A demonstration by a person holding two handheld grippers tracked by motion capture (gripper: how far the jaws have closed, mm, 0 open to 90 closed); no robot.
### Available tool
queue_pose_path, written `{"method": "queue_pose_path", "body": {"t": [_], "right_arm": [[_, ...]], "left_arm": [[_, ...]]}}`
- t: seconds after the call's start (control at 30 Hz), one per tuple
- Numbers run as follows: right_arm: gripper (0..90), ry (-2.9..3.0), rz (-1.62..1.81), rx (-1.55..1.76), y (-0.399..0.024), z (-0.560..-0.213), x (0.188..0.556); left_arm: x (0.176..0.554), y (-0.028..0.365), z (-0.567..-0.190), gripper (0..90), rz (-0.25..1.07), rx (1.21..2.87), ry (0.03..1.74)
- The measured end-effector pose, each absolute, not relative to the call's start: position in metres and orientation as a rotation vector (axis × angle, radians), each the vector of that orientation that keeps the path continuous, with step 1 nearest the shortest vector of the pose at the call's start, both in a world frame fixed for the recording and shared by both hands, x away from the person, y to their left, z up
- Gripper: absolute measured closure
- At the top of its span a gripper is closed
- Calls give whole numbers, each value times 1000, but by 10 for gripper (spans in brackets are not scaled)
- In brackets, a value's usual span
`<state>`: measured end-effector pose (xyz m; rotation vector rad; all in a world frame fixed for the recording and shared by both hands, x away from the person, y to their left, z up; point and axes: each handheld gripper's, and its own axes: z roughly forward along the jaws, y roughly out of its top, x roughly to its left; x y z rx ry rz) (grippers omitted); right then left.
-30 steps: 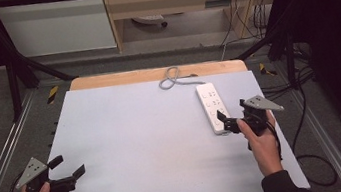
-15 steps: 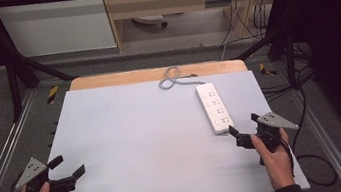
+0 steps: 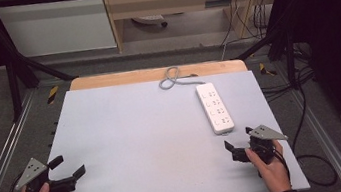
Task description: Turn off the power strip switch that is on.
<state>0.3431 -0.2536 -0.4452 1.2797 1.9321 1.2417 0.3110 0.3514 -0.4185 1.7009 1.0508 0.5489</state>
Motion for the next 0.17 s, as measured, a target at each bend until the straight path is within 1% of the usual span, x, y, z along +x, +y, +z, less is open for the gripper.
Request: {"method": "queue_pose_path", "body": {"t": [0.17], "right_arm": [[50, 1999, 1185, 1292, -247, -455, 350]], "left_arm": [[312, 350, -419, 51, 547, 1707, 1048]]}}
